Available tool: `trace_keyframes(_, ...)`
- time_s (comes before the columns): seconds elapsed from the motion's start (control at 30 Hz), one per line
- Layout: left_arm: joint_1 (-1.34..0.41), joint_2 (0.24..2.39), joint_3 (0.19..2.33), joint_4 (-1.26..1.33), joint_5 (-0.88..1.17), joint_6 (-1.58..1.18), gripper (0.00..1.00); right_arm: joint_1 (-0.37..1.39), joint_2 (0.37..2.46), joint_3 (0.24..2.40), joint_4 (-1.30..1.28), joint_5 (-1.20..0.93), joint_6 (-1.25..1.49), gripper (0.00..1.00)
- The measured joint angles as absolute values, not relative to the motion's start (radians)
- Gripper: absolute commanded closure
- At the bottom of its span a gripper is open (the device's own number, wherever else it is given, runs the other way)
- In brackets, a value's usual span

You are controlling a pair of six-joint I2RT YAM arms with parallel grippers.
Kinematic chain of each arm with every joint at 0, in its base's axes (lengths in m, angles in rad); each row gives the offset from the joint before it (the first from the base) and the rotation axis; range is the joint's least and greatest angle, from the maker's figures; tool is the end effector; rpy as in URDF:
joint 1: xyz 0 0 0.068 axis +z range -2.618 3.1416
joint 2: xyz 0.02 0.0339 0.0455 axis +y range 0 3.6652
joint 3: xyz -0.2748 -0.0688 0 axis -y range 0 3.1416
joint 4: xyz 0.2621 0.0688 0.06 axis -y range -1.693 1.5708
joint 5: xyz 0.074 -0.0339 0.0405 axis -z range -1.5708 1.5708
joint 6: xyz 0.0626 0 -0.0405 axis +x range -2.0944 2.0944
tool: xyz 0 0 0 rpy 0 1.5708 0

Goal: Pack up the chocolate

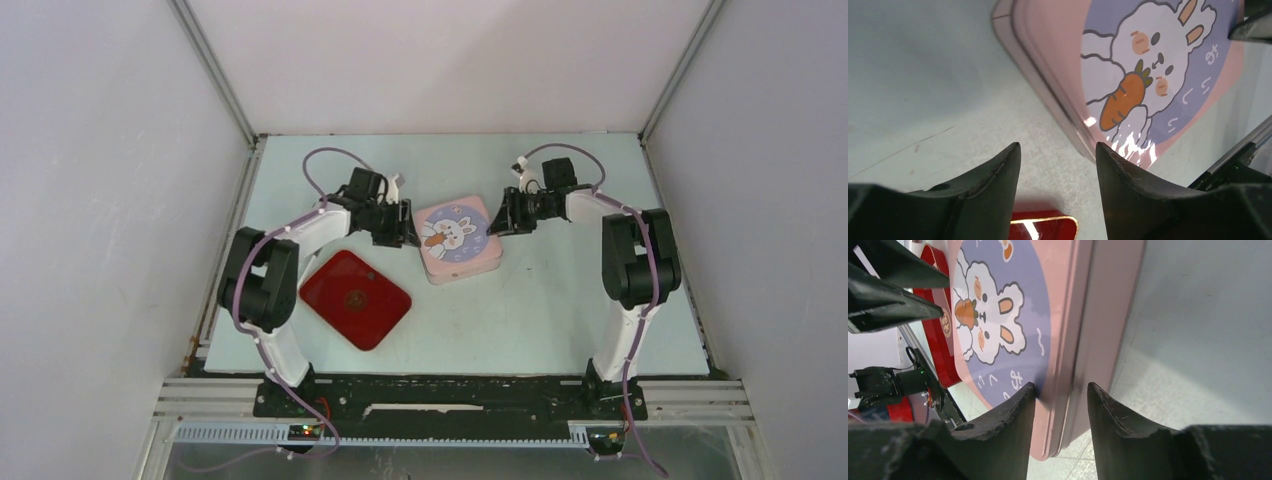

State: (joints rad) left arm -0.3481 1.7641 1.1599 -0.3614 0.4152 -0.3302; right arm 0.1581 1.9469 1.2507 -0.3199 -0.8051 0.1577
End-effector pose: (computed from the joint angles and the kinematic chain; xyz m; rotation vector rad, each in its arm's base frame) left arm 0.3648 -0.1592 0.1757 0.1941 2.5961 -0.7858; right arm 0.4100 0.1111 0.1473 -0.3020 2.4876 1.1574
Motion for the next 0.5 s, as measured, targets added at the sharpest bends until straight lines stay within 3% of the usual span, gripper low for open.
trace_keyframes(0.37, -0.414, 1.913, 1.304, -0.397, 0.479, -0.334, 0.49, 0.121, 1.982, 1.281, -0.321, -0.823, 0.176, 0.61)
trace_keyframes(0.5, -0.418, 1.935, 1.327, -0.401, 0.491, -0.340, 0.49, 0.131, 2.015, 1.312, -0.336, -0.783, 0.223, 0.76)
